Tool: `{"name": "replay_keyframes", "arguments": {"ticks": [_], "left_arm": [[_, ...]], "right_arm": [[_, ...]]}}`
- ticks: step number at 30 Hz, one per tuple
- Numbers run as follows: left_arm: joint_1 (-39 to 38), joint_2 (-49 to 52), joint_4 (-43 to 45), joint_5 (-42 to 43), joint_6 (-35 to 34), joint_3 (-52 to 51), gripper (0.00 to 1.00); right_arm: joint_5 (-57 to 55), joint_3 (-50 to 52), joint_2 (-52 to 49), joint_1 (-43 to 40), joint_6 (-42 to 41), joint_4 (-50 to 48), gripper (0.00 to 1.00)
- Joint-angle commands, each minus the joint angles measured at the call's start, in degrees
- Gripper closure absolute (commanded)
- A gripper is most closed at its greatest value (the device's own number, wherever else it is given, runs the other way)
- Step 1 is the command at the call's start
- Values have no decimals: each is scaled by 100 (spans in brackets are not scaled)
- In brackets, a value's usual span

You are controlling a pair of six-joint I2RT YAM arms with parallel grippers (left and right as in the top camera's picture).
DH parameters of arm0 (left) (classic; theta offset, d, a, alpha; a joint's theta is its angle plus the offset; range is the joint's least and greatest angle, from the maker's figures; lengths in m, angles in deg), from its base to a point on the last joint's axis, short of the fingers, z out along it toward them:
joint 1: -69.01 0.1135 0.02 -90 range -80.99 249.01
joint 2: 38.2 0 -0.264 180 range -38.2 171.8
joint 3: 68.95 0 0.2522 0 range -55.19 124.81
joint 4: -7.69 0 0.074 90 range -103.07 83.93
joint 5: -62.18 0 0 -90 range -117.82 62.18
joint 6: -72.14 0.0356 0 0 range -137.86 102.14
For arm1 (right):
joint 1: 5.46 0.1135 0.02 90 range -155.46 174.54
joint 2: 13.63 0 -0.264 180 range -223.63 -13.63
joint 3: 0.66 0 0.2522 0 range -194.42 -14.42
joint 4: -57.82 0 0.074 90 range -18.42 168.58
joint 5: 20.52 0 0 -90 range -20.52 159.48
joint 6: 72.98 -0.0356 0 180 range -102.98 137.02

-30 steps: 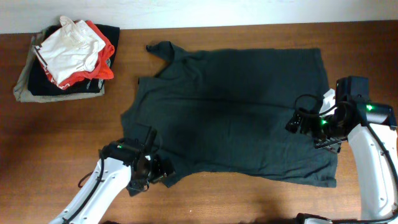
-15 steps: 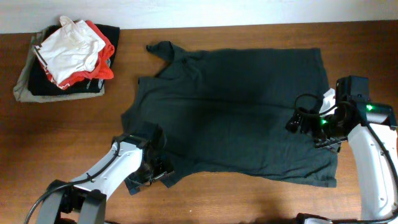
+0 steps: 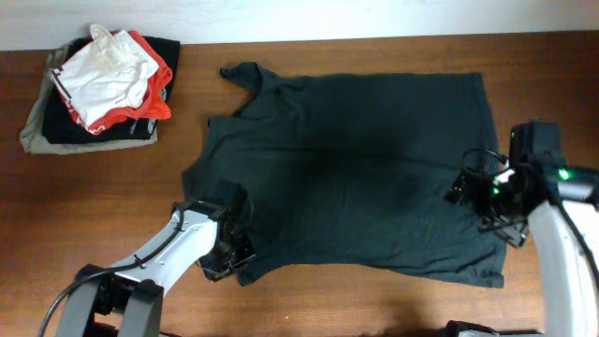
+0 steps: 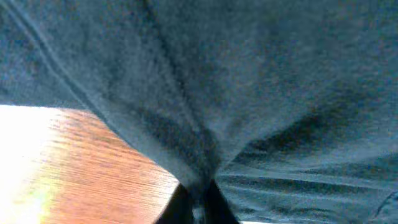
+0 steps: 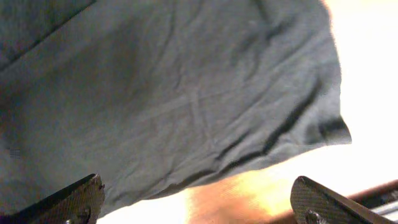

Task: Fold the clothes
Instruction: 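Grasp the bottom hem corners with the left and right grippers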

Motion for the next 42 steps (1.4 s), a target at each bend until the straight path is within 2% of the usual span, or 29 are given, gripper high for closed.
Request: {"name": "replay_keyframes", "arguments": {"ticks": [1,6,10,14,19,21,23,24,26,28,36,42], "left_arm": [[9,229,11,-308,-11,-157,99],[9,229,46,-306,-11,-157,99],[9,229,44,-308,-11,-157,99],[9,229,46,-308,-11,-157,99],[9,229,48,-308,-11,-157,99],[9,229,48,-310,-11,-157,99],[9,229,44,-310,-9,-157,99],[9,229,42,-308,-9,-157,99],[9,229,44,-310,-9,-157,99],[9,229,46,-310,-9,-157,99],[9,229,46,-310,-9,-157,99],[9,229,46,-310,-9,-157,99]], "right_arm": [[-398,33,870,35,-337,319,1],[-341,214,1762,35,-398,787,1],[-341,691,2221,33,-1099,813,1],[-407,1132,2227,35,-1209,640,1],[-710,1150,1886,28,-1322,323,1],[-946,1156,1740,28,-2170,446,2],[-1412,1263,1598,26,-3735,743,1],[-1591,1333,1567,24,-4218,822,1],[-1910,1567,1543,24,-5080,828,1],[-2057,1886,1532,24,-5510,647,1],[-2341,2671,1113,-74,-5659,-221,1],[-2391,2671,264,-1165,-5613,-455,1]]}}
